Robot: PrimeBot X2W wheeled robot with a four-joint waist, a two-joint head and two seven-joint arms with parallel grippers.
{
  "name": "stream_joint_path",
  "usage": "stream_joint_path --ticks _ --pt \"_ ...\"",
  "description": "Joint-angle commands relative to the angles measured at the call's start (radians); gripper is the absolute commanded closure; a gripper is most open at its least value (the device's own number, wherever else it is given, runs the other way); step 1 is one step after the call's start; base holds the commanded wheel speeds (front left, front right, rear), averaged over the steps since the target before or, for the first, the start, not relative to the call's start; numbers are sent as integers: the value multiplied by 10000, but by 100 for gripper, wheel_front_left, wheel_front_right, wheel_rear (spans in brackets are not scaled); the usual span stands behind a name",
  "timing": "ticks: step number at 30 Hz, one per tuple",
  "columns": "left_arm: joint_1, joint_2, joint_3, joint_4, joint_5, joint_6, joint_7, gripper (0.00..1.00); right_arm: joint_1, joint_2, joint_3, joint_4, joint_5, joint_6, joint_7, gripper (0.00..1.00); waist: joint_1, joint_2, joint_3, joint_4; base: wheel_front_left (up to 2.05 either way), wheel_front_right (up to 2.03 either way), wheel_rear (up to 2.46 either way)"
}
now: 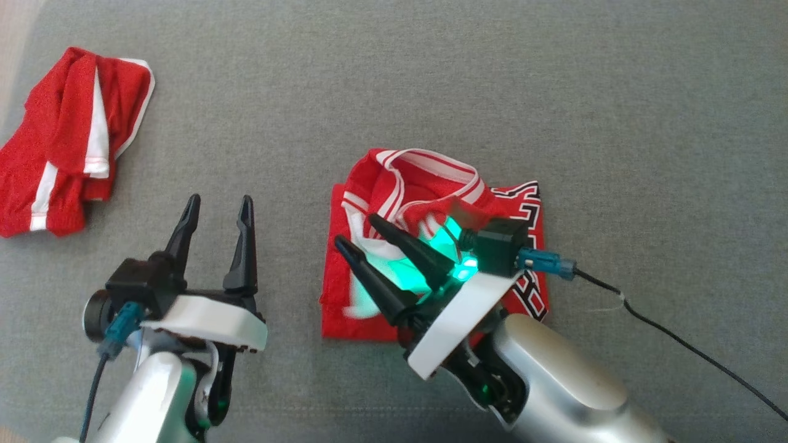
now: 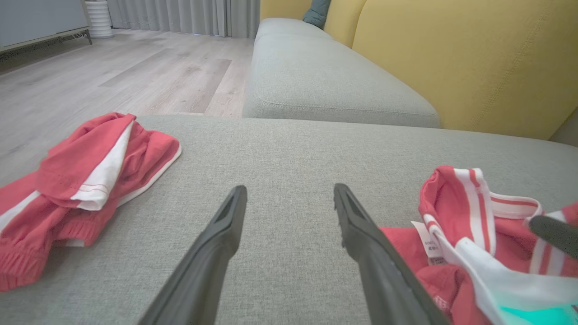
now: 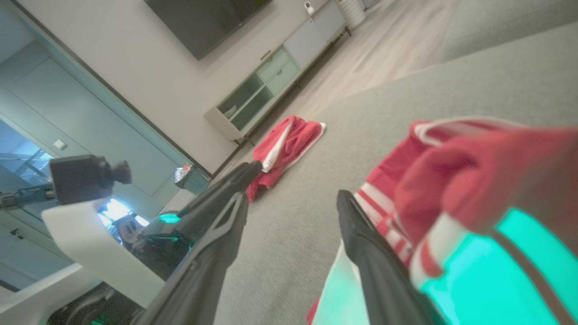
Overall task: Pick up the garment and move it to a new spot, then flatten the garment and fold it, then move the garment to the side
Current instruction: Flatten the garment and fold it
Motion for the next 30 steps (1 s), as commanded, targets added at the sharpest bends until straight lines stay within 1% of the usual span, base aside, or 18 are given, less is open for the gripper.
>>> stream_joint_path --ticks 1,6,8,10,13,15,19,22,25,26,30 --pt "-366 163 465 -278 85 -19 -112 0 -254 219 237 -491 55 -7 -265 0 0 0 -18 -39 0 0 0" --pt "-335 179 510 -283 107 21 -116 0 -547 219 437 -1244 -92 -7 -866 0 0 0 -72 -147 0 0 0" --pt "-323 188 533 -289 118 47 -117 0 -587 219 306 -1546 -247 -7 -1048 0 0 0 -91 -190 0 0 0" --pt "-296 201 568 -296 123 82 -117 0 -466 219 -56 -1773 -209 -7 -1129 0 0 0 -126 -248 0 0 0" --pt "-229 231 650 -331 133 174 -119 0 -313 194 -1150 -1805 -874 -7 -1211 0 0 0 -200 -370 0 0 0" --pt "-175 261 712 -378 133 238 -119 0 -101 12 -2113 -1790 -1547 -7 -1182 0 0 0 -254 -464 0 0 0" --pt "-71 333 803 -465 121 316 -120 0 668 -418 -4129 -1933 -2632 -7 -756 0 0 0 -357 -629 0 0 0" --pt "-35 389 828 -549 112 344 -118 0 1361 -713 -5434 -2346 -3354 -7 -340 0 0 0 -408 -715 0 0 0" --pt "-4 460 867 -610 92 364 -110 0 2088 -945 -6475 -2866 -4009 -7 95 0 0 0 -451 -792 0 0 0" --pt "37 500 884 -639 81 383 -101 0 2560 -988 -6982 -3252 -4412 -7 354 0 0 0 -518 -846 0 0 0" --pt "157 572 901 -689 51 397 -95 0 3378 -853 -7603 -3949 -4794 -7 818 0 0 0 -689 -940 0 0 0"
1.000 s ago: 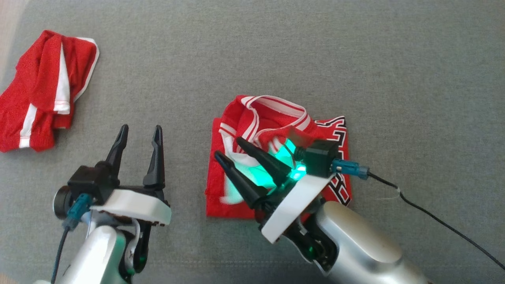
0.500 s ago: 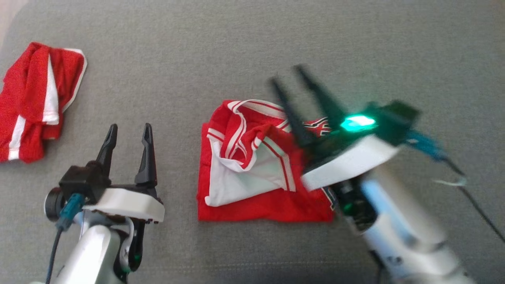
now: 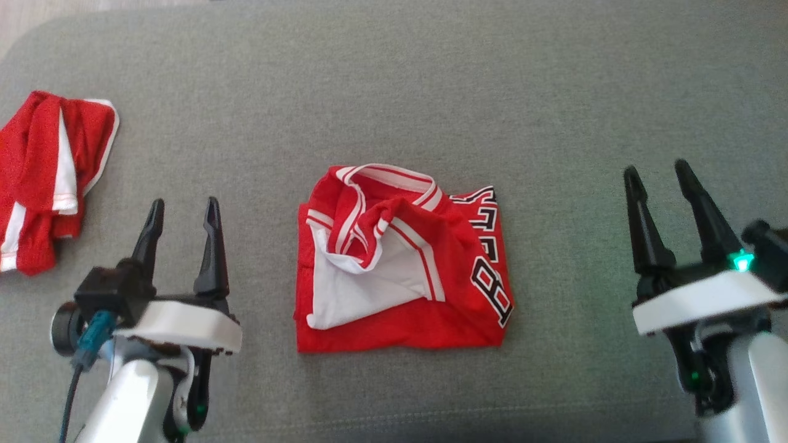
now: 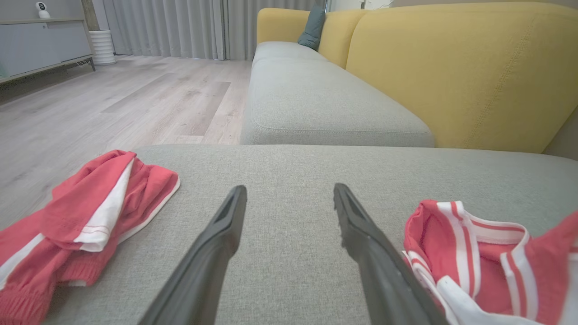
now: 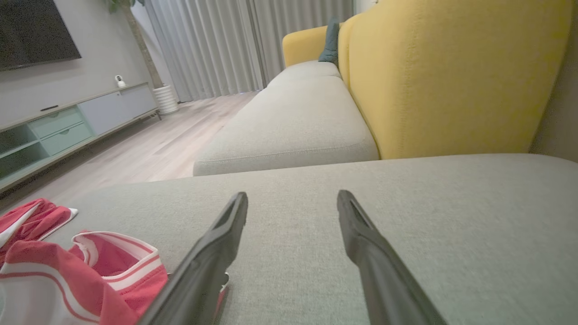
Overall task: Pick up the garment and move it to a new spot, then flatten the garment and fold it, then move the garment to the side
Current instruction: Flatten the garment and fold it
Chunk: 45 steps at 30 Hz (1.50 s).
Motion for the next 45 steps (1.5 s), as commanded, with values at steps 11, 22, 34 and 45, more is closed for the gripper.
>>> stream_joint_path --ticks 11,22,34,45 --pt "166 429 277 -384 -99 34 66 0 900 346 -61 -1383 -287 -9 694 0 0 0 -471 -102 0 0 0" --pt "239 509 184 -530 -37 163 173 0 896 374 -11 -1350 -268 -9 840 0 0 0 -522 -94 0 0 0" --pt "58 523 167 -421 -72 132 103 0 679 313 51 -1059 -238 -9 881 0 0 0 -401 -11 0 0 0" --pt "-378 442 83 -404 25 119 29 0 -885 751 1877 1265 334 -9 759 100 0 0 92 314 0 0 0"
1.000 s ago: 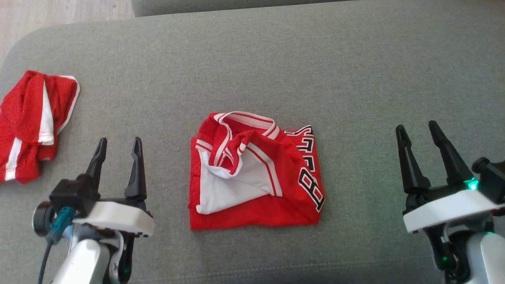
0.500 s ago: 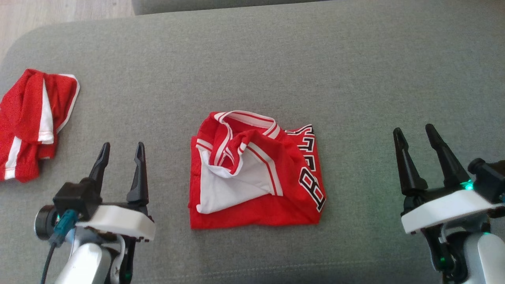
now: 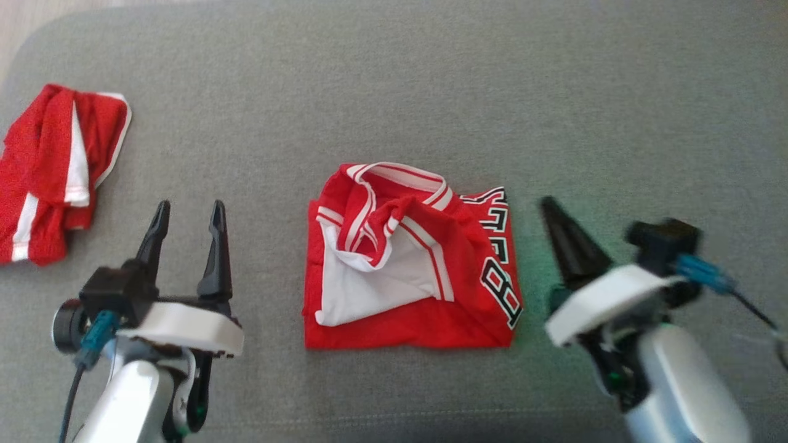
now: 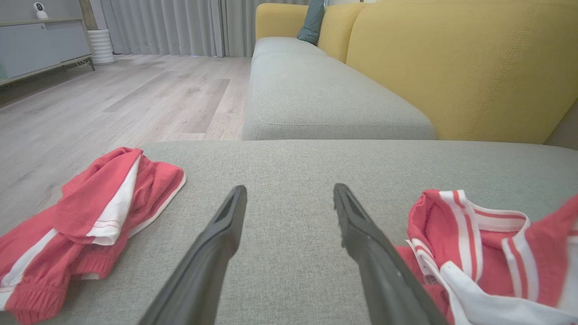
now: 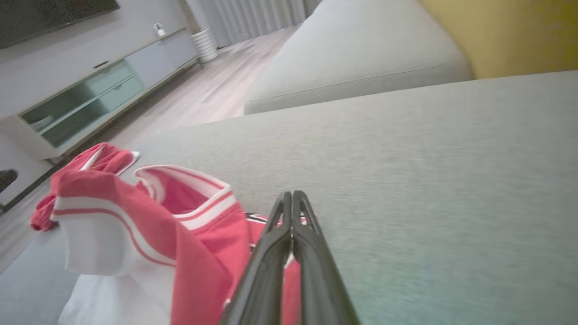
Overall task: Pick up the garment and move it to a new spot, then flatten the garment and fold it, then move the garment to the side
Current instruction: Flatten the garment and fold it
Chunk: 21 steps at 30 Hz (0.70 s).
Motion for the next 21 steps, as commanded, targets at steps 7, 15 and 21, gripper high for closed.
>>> stream_joint_path --ticks 7,15,21 --pt "-727 41 293 -216 102 -19 -125 0 -1568 308 2235 1834 595 -7 -579 100 0 0 373 461 0 0 0" --pt "-834 -48 321 -137 125 -56 -175 0 -1924 332 3477 2544 1157 -7 -687 100 0 0 553 600 0 0 0" --pt "-881 -89 357 -85 144 -102 -198 0 -1976 204 4351 2509 1633 -7 -663 100 0 0 611 594 0 0 0"
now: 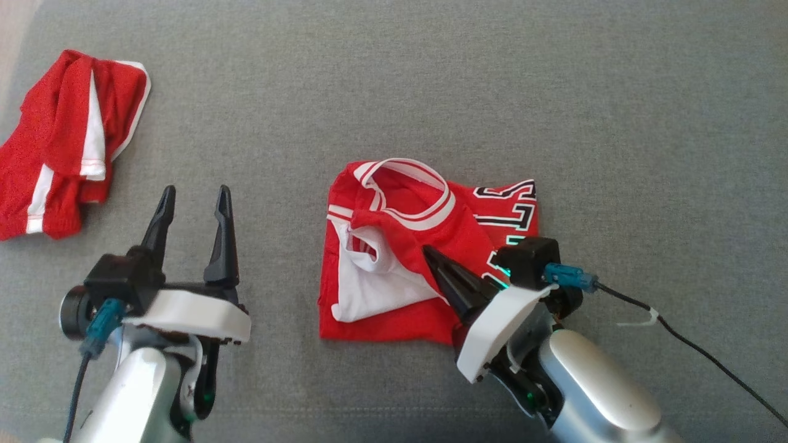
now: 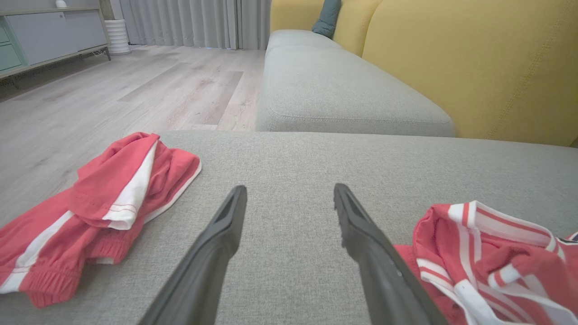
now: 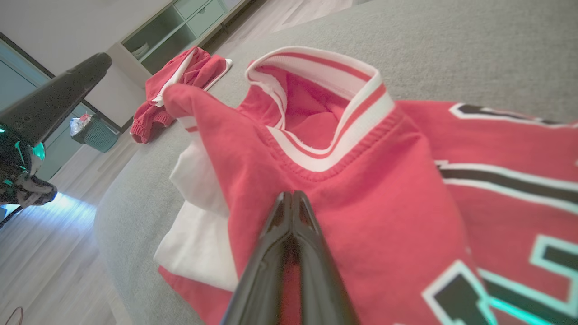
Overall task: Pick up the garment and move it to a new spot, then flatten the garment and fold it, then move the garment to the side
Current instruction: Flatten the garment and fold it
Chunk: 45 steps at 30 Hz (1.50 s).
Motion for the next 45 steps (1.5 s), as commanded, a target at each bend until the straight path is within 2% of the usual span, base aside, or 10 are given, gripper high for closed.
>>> stream_joint_path --ticks 1,15,25,35,38,41,42,43,44,45 --pt "-431 165 382 -275 79 -11 -109 0 -204 27 157 -297 70 -7 -67 100 0 0 -1 -9 0 0 0" --pt "-438 69 408 -232 148 -72 -127 0 -354 -435 1553 -323 928 -7 578 100 0 0 0 14 0 0 0" --pt "-360 8 485 -219 184 -83 -132 0 -71 -1201 2326 -1430 1883 -7 1947 100 0 0 -39 55 0 0 0" --pt "-241 -36 546 -174 229 -130 -132 0 36 -1419 2133 -2828 1916 -7 1988 100 0 0 -253 46 0 0 0" --pt "-98 -45 591 -140 227 -106 -133 0 191 -1485 1591 -3523 1783 -7 1567 100 0 0 -441 -8 0 0 0" --pt "45 -41 633 -122 214 -62 -133 0 479 -1506 454 -4078 1394 -7 916 100 0 0 -646 -77 0 0 0" --pt "85 -39 645 -129 209 -50 -133 0 615 -1466 -73 -4204 1209 -7 656 87 0 0 -718 -104 0 0 0" --pt "132 -34 652 -132 206 -36 -133 0 765 -1432 -636 -4273 938 -7 442 33 0 0 -797 -132 0 0 0" --pt "178 -25 657 -146 204 -23 -133 0 936 -1345 -1222 -4340 698 -7 246 0 0 0 -855 -163 0 0 0" --pt "215 -17 661 -160 199 -11 -133 0 1109 -1239 -1818 -4398 453 -7 77 0 0 0 -903 -190 0 0 0"
